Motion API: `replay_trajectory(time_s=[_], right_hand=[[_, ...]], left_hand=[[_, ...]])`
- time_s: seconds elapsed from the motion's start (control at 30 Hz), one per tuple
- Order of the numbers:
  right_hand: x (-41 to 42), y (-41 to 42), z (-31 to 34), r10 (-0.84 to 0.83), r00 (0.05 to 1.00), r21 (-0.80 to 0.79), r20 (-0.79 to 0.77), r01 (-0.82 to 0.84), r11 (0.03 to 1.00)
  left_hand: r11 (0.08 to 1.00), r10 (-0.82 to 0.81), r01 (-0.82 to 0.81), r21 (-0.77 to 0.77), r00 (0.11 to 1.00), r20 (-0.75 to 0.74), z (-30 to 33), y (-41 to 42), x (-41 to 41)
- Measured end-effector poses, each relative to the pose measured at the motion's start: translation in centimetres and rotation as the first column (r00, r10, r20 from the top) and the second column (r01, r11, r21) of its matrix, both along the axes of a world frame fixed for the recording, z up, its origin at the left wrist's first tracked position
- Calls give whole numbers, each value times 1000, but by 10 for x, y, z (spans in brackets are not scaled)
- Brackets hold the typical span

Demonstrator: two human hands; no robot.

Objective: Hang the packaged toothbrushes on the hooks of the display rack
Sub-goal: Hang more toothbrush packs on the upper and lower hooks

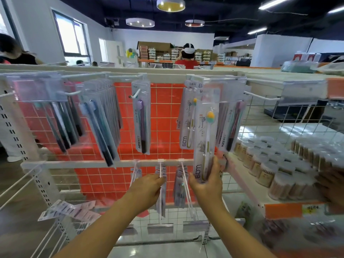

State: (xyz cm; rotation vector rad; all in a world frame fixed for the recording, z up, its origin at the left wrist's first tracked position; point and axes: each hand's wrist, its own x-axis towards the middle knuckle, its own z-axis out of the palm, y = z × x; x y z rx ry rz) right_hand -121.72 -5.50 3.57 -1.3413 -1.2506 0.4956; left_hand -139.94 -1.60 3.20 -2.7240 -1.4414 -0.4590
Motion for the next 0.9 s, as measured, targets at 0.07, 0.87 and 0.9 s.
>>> replay_trajectory(time_s=[0.07, 0.87, 0.9], right_hand=[[-3, 0, -2, -23, 1000, -18, 19, 23, 1000], [20, 64, 65, 71, 953, -347, 293, 37, 937], [20, 64, 67, 78, 949, -362, 305, 40, 931]], left_hand=[[1000, 3, -3, -1, 1000, -1, -1, -1, -1], [999, 43, -45, -20, 996, -74, 3, 14, 19], [999, 47, -49, -21, 996, -74, 4, 14, 18]])
